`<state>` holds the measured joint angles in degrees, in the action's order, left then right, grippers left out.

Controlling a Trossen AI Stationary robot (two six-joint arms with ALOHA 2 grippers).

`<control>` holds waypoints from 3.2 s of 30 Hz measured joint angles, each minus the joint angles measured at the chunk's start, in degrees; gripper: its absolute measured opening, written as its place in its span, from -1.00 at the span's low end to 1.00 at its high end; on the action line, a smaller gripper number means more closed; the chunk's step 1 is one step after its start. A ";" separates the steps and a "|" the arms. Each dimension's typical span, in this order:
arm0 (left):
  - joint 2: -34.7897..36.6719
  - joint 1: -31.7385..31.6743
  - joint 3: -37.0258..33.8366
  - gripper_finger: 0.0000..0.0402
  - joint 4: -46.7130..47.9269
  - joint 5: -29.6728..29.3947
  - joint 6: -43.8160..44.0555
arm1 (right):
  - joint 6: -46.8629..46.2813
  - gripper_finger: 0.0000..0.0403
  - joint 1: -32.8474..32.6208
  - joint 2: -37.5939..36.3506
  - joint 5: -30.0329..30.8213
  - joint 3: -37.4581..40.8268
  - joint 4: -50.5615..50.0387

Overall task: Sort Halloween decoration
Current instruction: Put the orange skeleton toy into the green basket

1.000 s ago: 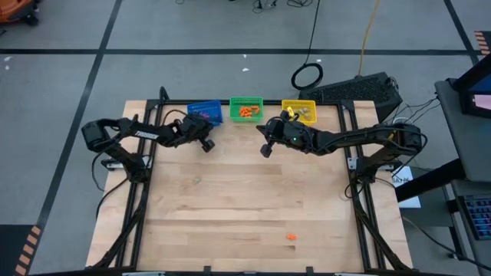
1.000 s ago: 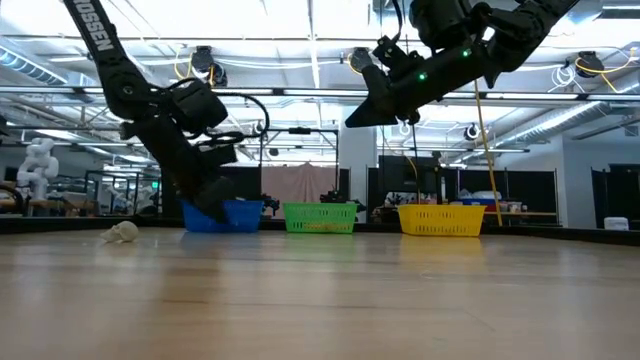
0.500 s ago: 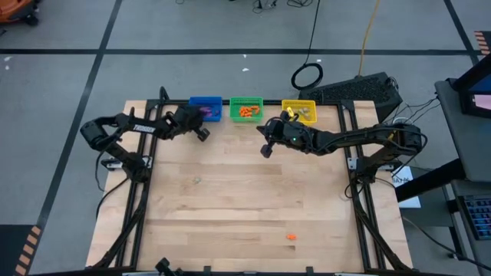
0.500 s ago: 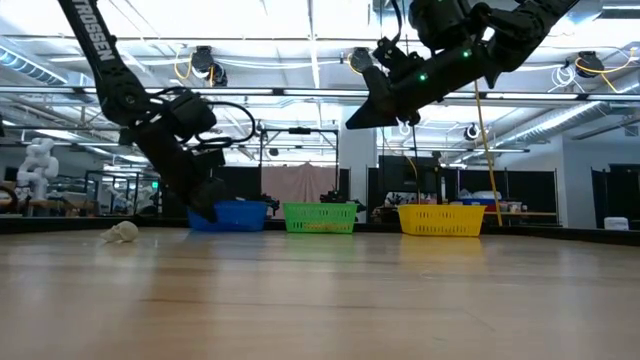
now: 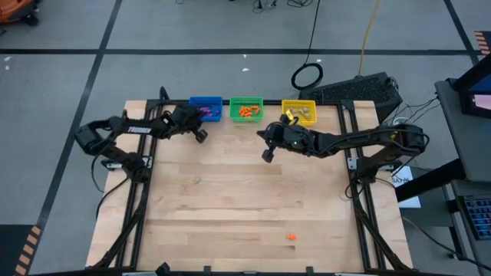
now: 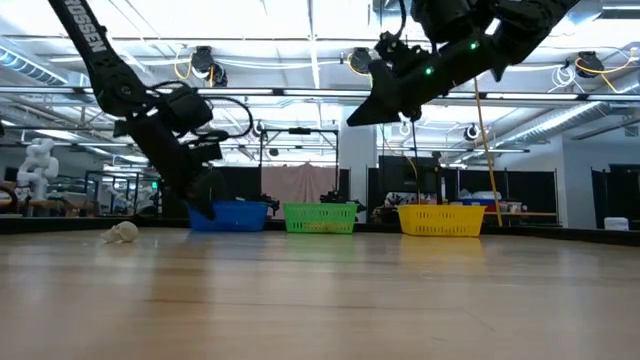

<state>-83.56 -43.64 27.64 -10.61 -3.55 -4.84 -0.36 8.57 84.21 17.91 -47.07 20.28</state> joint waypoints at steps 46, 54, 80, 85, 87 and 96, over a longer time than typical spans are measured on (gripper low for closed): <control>21.87 31.08 -17.57 -1.00 -29.42 -2.67 5.91 | -54.36 -0.44 -45.13 20.56 -21.97 -22.06 -53.96; 21.87 31.08 -17.57 -1.00 -29.16 -2.69 5.95 | -50.82 -0.39 -45.08 24.34 -24.07 -22.70 -54.74; 21.85 31.08 -17.55 -1.00 -28.93 -3.50 6.03 | -34.90 -0.91 -38.59 25.83 -17.36 -37.25 -72.06; 21.85 31.08 -17.55 -1.00 -28.94 -3.50 6.08 | -30.25 -0.91 -33.86 25.80 -11.42 -42.70 -77.64; 21.85 31.08 -17.55 -1.00 -28.96 -3.50 6.43 | -30.22 -0.91 -31.49 25.80 -8.94 -44.77 -80.30; 21.85 31.08 -17.53 -1.00 -28.98 -3.54 7.61 | -20.01 -0.91 -15.79 25.76 -0.38 -52.39 -85.60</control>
<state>-61.71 -12.56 10.11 -39.59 -7.09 2.76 -20.38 -7.22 109.97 17.54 -99.46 -65.32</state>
